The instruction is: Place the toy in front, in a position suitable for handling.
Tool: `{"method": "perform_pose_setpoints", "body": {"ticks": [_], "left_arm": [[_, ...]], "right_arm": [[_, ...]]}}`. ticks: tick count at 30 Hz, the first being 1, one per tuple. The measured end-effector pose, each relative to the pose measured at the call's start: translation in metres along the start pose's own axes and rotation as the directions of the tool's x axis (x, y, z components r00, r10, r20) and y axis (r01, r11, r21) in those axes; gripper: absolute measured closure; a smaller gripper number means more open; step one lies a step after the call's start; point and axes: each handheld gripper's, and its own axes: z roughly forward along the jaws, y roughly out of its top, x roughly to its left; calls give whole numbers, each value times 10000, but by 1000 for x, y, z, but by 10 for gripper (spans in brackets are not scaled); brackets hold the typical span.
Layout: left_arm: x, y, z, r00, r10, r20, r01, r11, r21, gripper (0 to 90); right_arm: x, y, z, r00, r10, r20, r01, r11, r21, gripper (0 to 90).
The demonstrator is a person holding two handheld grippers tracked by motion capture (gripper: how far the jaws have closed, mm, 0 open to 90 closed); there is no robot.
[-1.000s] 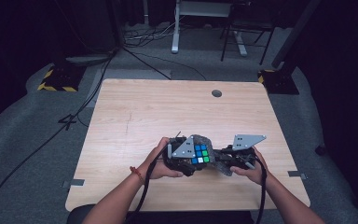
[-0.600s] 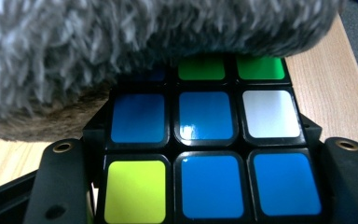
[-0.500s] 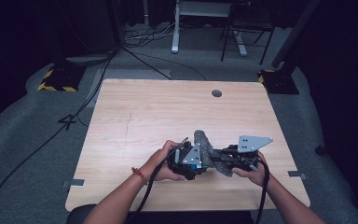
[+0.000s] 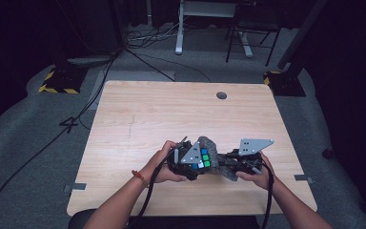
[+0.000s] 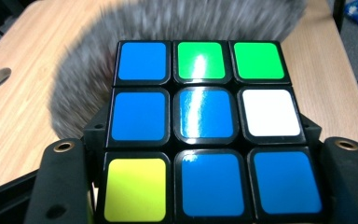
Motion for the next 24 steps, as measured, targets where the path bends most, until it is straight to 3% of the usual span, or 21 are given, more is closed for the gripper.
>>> {"method": "perform_pose_setpoints", "body": {"ticks": [2, 8, 13, 14, 16, 20, 23, 24], "left_arm": [[0, 0, 1, 10000, -13, 19, 12, 10000, 29, 336], [-2, 2, 4, 9999, 16, 127, -16, 10000, 62, 336], [0, 4, -4, 9998, -114, 167, 123, 9983, -562, 336], [0, 5, -6, 9999, -143, 69, 147, 9979, -636, 336], [2, 4, -9, 9998, -179, 62, 183, 9967, -791, 336], [3, 2, -9, 9994, -319, 127, 330, 9946, -988, 336], [2, 1, -3, 9998, -119, -127, 115, 9994, -316, 336], [1, 0, 1, 9999, -43, -121, 41, 9999, -131, 335]], "right_arm": [[6, 4, -2, 9997, -206, 126, 208, 9997, -151, 802], [7, 8, -8, 9997, -226, 67, 230, 9970, -746, 802], [0, 2, -2, 9988, 44, 480, -44, 10000, 6, 802], [-4, -4, 4, 9990, 281, 358, -295, 9988, 383, 801], [-5, -6, 7, 9991, 299, 302, -317, 9976, 620, 801], [-9, -8, 8, 9984, 558, 32, -559, 9978, 342, 800], [-5, -5, 4, 9994, 341, 73, -341, 9994, 40, 800], [2, 2, -2, 10000, 79, 50, -77, 9992, -384, 801]]}}
